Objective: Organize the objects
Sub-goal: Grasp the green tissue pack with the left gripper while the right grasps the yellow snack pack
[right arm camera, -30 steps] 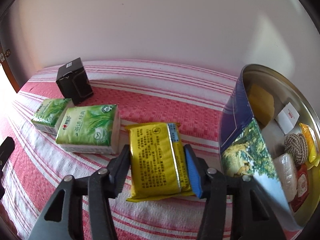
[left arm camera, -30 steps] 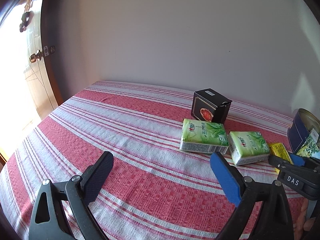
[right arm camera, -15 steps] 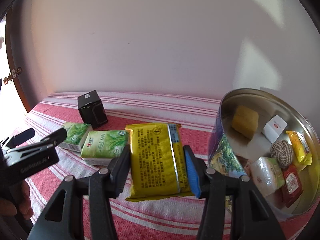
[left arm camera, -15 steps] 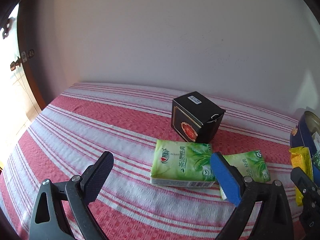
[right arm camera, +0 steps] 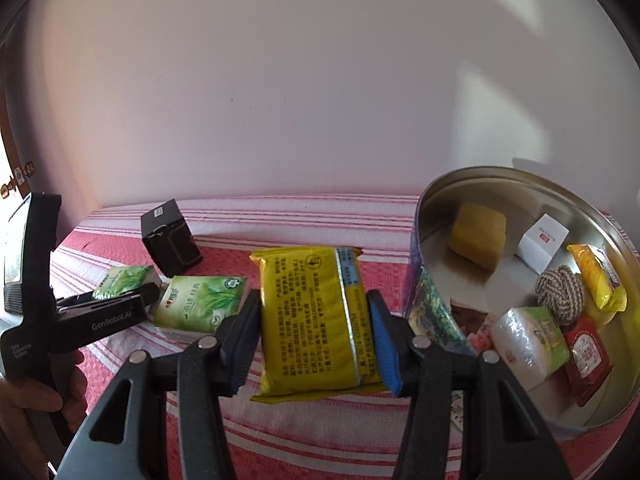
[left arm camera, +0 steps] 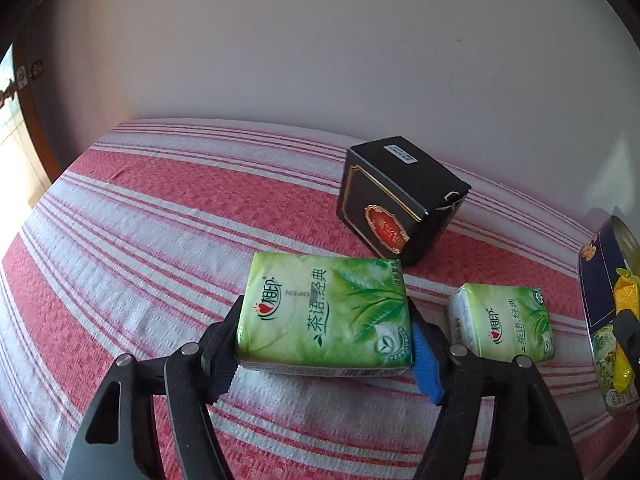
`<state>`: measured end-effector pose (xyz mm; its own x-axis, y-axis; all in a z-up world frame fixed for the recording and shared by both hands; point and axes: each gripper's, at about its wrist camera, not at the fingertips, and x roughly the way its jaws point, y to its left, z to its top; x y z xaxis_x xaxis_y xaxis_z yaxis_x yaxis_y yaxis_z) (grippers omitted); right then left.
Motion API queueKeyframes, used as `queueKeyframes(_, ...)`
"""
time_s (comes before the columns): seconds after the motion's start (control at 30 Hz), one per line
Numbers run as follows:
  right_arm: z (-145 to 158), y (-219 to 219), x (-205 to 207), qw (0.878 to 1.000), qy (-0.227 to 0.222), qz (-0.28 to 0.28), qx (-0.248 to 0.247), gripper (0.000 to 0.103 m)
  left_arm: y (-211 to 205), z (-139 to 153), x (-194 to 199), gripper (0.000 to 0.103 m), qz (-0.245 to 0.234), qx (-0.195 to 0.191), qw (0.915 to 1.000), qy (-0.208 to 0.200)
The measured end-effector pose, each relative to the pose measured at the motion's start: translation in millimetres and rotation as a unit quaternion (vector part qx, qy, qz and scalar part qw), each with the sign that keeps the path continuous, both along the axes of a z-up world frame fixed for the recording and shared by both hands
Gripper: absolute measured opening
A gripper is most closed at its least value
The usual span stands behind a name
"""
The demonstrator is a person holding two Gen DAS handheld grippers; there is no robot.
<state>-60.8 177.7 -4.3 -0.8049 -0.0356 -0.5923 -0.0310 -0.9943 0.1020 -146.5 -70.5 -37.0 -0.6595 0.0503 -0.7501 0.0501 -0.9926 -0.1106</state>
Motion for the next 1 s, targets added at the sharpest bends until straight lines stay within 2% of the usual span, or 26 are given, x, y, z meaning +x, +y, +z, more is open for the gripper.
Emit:
queueKeyframes(0.07,5,3,5,1.000,0.018,0.000,-0.007,0.052,-6,10,14,0.073,0.024,0.000,0.9989,0.039)
queueKeyframes(0.17,11,5,12,0.999,0.044,0.004,-0.024,0.052,-2,26,37,0.073,0.044,-0.039,0.9930,0.102)
queueKeyframes(0.3,14,0,16,0.997,0.074,0.014,-0.032,0.052,9,42,73,0.073,0.037,-0.050,0.9840,0.167)
queueKeyframes(0.4,15,-7,14,0.996,0.082,0.017,-0.032,0.052,20,43,91,0.073,0.022,-0.048,0.9821,0.181)
queueKeyframes(0.53,17,-13,20,0.996,0.090,0.003,-0.003,0.052,35,42,107,0.073,0.010,-0.065,0.9791,0.193)
queueKeyframes(0.63,19,-14,28,0.995,0.098,0.000,0.013,0.052,40,46,125,0.073,0.013,-0.080,0.9727,0.217)
queueKeyframes(0.77,21,-12,40,0.994,0.104,0.004,0.019,0.052,39,46,131,0.073,0.016,-0.093,0.9699,0.224)
queueKeyframes(1.0,22,-5,58,0.994,0.108,0.002,0.024,0.052,39,43,135,0.073,0.021,-0.089,0.9705,0.223)
